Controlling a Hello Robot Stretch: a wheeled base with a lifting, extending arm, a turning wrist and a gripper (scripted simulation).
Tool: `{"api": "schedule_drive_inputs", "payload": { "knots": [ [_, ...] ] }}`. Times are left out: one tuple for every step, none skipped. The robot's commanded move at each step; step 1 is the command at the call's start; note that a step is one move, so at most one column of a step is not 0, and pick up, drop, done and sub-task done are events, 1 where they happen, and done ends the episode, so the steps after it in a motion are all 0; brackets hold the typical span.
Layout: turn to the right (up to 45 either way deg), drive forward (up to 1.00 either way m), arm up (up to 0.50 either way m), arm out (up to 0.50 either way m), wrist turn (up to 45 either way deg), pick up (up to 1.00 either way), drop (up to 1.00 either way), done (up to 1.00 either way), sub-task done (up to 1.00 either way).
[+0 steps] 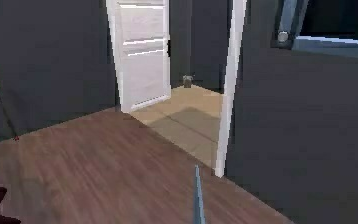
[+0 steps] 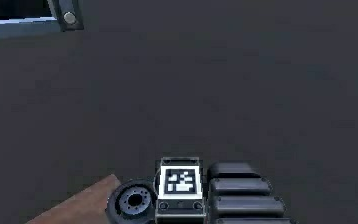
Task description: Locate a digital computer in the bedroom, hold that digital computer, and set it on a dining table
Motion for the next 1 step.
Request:
{"api": "schedule_drive_inputs", "payload": {
  "knots": [
    [0.0,1.0,0.0,0.0,0.0,0.0,0.0,0.0,0.0]
  ]
}}
